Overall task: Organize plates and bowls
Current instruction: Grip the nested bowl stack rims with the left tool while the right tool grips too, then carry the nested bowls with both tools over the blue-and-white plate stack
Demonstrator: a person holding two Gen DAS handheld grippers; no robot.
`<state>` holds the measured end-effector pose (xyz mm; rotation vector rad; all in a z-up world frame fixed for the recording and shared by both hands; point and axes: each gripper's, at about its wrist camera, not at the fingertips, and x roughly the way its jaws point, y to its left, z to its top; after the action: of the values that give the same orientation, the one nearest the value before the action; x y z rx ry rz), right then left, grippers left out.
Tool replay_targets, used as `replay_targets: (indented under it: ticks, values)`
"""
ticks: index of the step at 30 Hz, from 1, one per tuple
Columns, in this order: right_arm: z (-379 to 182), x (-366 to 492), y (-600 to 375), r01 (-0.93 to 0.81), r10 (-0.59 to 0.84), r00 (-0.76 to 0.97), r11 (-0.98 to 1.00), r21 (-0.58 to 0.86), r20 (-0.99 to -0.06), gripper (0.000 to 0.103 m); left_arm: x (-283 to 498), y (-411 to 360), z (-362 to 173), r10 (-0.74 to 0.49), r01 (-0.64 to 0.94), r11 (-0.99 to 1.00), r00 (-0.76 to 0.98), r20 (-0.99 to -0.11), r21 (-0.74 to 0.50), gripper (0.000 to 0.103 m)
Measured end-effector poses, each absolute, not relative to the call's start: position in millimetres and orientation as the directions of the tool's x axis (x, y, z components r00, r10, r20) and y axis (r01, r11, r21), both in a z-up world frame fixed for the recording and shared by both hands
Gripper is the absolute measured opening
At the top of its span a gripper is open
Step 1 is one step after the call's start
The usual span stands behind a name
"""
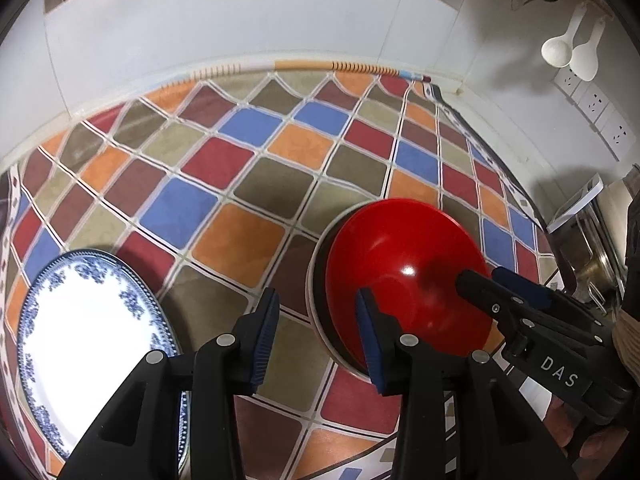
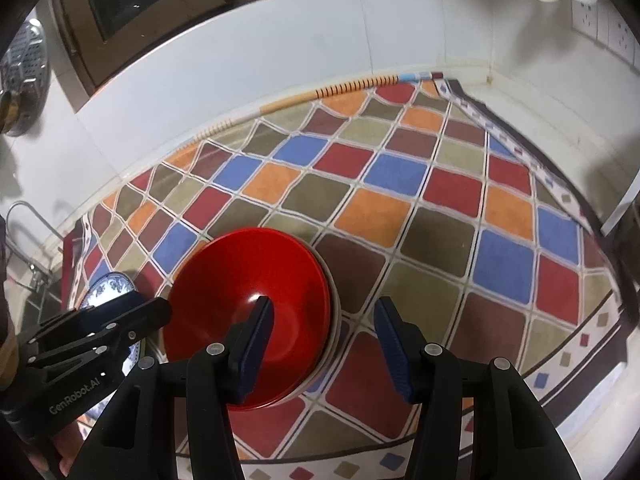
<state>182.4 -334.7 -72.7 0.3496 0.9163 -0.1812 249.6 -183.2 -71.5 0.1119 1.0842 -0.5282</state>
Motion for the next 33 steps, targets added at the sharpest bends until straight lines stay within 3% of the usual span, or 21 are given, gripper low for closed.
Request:
replay_targets:
  ticks: [14, 19, 33]
  values:
    - [-103.6, 196.4, -345.2, 0.361, 0.096, 0.510, 0.878, 0.314, -0.855, 0.053, 266.8, -196.1, -100.9, -0.344, 0.448, 0.869, 0.243, -0.907, -0.209, 0.037]
    - [-111.2, 201.5, -345.9, 0.372, 0.127, 0.478, 0.867, 0.332, -0.869, 0.051, 269.9, -198.6, -106.9, -0.347, 0.447, 0.865, 0.211, -0.914, -0.226, 0.032]
    - [-129.1, 207.9, -342.6, 0.384, 0.196, 0.410, 0.849, 0.363, -0.891, 0.030, 271.6, -200.8, -108.4, -0.332, 0.430, 0.875, 0.197, -0.922, -0.223, 0.026]
